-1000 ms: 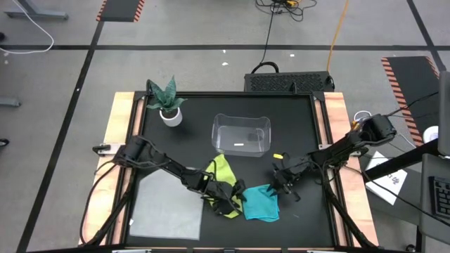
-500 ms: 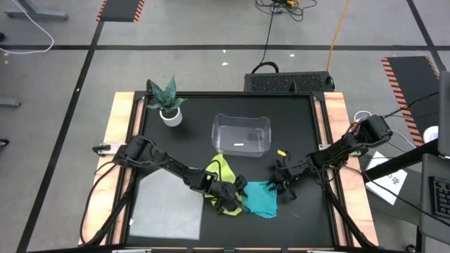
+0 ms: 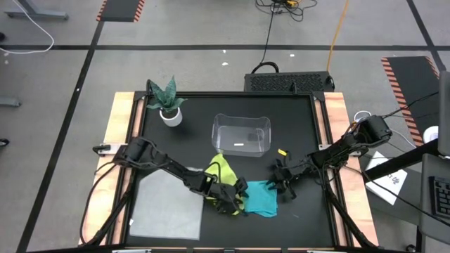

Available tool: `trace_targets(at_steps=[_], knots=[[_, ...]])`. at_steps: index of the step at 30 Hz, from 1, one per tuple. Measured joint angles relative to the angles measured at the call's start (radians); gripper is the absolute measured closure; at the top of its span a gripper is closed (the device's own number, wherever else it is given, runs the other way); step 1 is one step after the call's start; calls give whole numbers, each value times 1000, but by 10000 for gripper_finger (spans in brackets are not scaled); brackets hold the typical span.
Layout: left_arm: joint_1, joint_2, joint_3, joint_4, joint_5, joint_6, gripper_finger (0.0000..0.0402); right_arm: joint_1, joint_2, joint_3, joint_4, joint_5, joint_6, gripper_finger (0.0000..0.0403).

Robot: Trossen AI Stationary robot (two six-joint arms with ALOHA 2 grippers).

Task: Fold microfiber towels
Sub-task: Fold the blue towel

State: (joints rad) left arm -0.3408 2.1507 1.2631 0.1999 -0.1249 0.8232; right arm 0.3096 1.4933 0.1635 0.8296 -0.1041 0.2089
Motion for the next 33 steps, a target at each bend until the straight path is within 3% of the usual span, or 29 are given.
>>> trace_targets(at_steps=[12, 15, 22, 28, 33], knots=[[16, 4, 115, -218, -9, 114, 210, 0, 0, 0, 28, 2, -13, 305], [11, 4, 147, -293, -5, 153, 244, 0, 0, 0, 26, 9, -16, 305], [24, 3, 276, -414, 82, 149, 388, 0, 0, 0, 9, 56, -19, 305], [45, 2, 349, -490, 106, 152, 395, 0, 0, 0, 4, 57, -19, 305], [64, 14, 407, -531, 194, 175, 397, 0, 0, 1, 3, 86, -33, 305]])
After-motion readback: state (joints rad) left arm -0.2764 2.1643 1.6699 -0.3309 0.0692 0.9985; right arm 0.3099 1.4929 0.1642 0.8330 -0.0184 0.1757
